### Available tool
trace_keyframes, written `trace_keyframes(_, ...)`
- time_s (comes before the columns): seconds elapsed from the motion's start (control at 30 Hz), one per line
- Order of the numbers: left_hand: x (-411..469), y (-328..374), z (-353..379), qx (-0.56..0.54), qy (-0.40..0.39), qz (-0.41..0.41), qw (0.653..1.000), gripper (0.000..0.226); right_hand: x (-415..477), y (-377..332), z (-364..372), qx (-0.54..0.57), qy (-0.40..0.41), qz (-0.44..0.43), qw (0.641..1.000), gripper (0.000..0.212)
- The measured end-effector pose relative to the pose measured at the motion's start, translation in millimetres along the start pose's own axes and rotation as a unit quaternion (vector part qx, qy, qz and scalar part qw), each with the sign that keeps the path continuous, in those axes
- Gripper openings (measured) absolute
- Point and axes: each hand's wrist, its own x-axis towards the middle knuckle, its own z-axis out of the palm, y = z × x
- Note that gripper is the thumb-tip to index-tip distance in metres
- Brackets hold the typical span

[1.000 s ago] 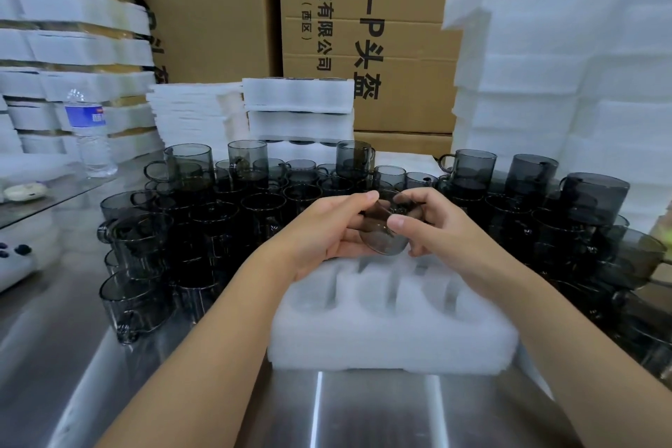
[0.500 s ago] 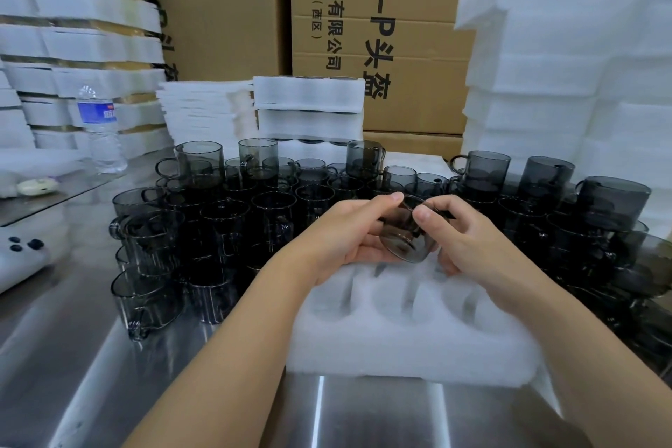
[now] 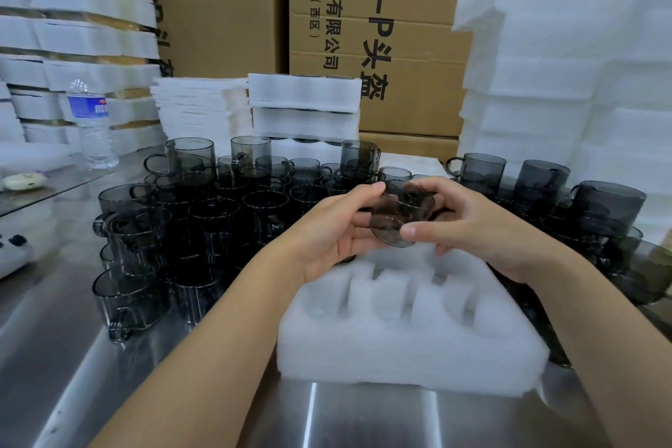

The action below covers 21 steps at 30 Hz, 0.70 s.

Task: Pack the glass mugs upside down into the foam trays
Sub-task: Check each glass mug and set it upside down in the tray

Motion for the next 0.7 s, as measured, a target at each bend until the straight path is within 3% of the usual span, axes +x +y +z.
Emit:
trace_keyframes(0.2,1,-2,-2,0.000,0.005,-0.002,1.000,0.031,-5,12,6,-0.064,0.035,-0.056,0.996,0.056)
trace_keyframes(0.33,2,-2,-2,-0.009,0.019,0.010,1.000,0.035,-3,20,17,-0.005,0.129,-0.091,0.987,0.045)
trace_keyframes(0.43,2,-4,-2,0.007,0.019,0.031,0.999,0.022,-1,21,20,0.050,0.180,-0.084,0.979,0.038)
trace_keyframes(0.57,4,-3,-2,0.008,0.052,0.023,0.998,0.020,-6,23,17,0.037,0.195,-0.086,0.976,0.024)
trace_keyframes(0.67,5,-2,-3,-0.003,0.082,0.000,0.997,0.030,-7,19,18,0.085,0.154,-0.082,0.981,0.009)
trace_keyframes(0.7,6,-2,-2,-0.003,0.084,-0.006,0.996,0.033,-7,18,18,0.102,0.143,-0.080,0.981,0.013)
